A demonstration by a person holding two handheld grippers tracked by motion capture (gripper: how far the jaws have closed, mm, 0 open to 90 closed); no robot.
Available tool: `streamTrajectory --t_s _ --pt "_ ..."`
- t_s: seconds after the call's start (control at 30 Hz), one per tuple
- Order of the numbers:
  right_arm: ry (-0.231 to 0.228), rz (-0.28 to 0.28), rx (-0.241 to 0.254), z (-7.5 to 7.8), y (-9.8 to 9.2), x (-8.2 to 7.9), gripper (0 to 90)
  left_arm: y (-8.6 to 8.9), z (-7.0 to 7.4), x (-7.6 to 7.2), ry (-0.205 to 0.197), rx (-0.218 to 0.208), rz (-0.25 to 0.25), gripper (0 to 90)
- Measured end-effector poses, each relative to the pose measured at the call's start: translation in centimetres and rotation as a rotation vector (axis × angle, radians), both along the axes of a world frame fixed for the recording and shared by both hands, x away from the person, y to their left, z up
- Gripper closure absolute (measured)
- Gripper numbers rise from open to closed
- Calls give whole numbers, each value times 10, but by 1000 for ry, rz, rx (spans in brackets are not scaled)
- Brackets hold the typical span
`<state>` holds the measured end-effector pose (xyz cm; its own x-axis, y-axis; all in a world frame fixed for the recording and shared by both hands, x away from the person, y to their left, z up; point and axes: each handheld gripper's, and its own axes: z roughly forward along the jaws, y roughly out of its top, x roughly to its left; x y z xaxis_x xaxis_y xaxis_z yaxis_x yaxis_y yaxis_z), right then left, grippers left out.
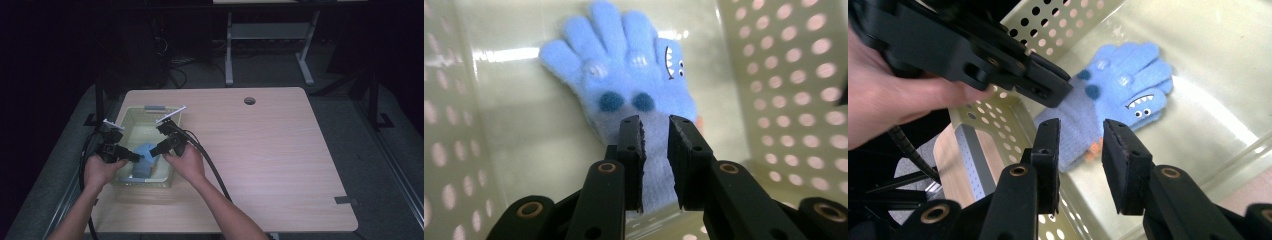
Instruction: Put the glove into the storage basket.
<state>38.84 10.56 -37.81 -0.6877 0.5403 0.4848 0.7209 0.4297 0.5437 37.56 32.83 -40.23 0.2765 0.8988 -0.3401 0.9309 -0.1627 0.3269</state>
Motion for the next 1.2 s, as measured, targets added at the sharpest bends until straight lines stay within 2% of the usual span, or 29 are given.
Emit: streamTrajectory --t_s 0.2,0.33,0.4,0.43,0.5,0.67,0.87,1.03,1.1,1.2 --pt "-3 8 11 2 -2 -1 684 -10 -10 7 41 61 -32 780" --pt "-6 15 15 1 -2 -2 687 -13 -14 11 59 86 -29 779" --pt "-6 11 19 1 -3 -1 686 -14 -15 13 64 111 -47 778" --pt "-7 10 20 1 -3 -1 686 -16 -15 13 70 112 -35 776" --pt "-9 10 22 1 -3 -1 684 -18 -16 14 76 135 -62 766" --pt "-7 16 25 2 -3 -2 678 -19 -12 12 61 107 -49 723" --pt "-8 3 38 5 -11 -1 653 -12 -3 8 21 38 -28 657" --pt "-19 -7 54 7 -19 -1 639 -8 5 5 -35 5 -35 635" --pt "-11 -13 51 7 -23 0 624 -7 9 4 -52 -19 -27 621" --pt "-20 -26 73 9 -30 1 614 -6 15 3 -85 -56 -23 594"
